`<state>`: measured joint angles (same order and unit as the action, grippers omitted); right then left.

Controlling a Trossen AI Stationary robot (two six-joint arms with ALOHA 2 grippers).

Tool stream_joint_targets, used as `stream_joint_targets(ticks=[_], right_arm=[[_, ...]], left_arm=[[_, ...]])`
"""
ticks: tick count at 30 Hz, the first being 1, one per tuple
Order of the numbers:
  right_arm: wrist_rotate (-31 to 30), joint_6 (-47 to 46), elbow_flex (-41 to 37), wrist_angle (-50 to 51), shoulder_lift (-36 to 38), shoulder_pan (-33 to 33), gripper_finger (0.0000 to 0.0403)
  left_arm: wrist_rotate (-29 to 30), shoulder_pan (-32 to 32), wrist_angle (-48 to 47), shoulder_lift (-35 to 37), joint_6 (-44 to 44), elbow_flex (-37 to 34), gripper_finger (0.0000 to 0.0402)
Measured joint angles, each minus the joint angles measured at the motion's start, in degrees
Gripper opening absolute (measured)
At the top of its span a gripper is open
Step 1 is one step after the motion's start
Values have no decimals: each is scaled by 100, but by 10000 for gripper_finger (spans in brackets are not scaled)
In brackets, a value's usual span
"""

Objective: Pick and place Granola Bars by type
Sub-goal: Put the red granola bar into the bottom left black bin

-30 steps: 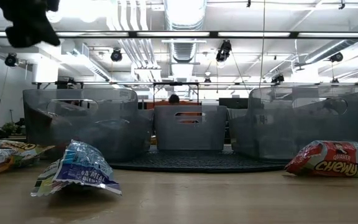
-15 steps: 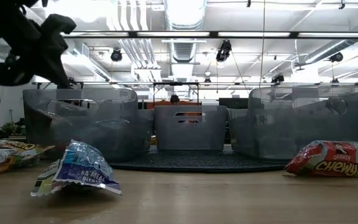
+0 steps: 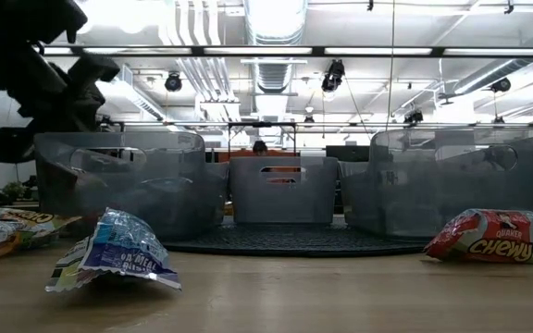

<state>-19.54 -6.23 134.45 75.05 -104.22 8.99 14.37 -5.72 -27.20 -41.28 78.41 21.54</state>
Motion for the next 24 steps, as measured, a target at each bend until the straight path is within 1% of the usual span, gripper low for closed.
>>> stream_joint_targets(ticks=[8,14,24], right_arm=[[1,-128,0,-5,0,0,8],[-1,-163,0,-24,0,0,8],[-5,-171,1,-35,0,0,8]], left_arm=[[-39,0,658,-87,10,-306,0],[-39,0,687,-292,11,-314,0],[-39,2,1026,-760,54,-314,0]])
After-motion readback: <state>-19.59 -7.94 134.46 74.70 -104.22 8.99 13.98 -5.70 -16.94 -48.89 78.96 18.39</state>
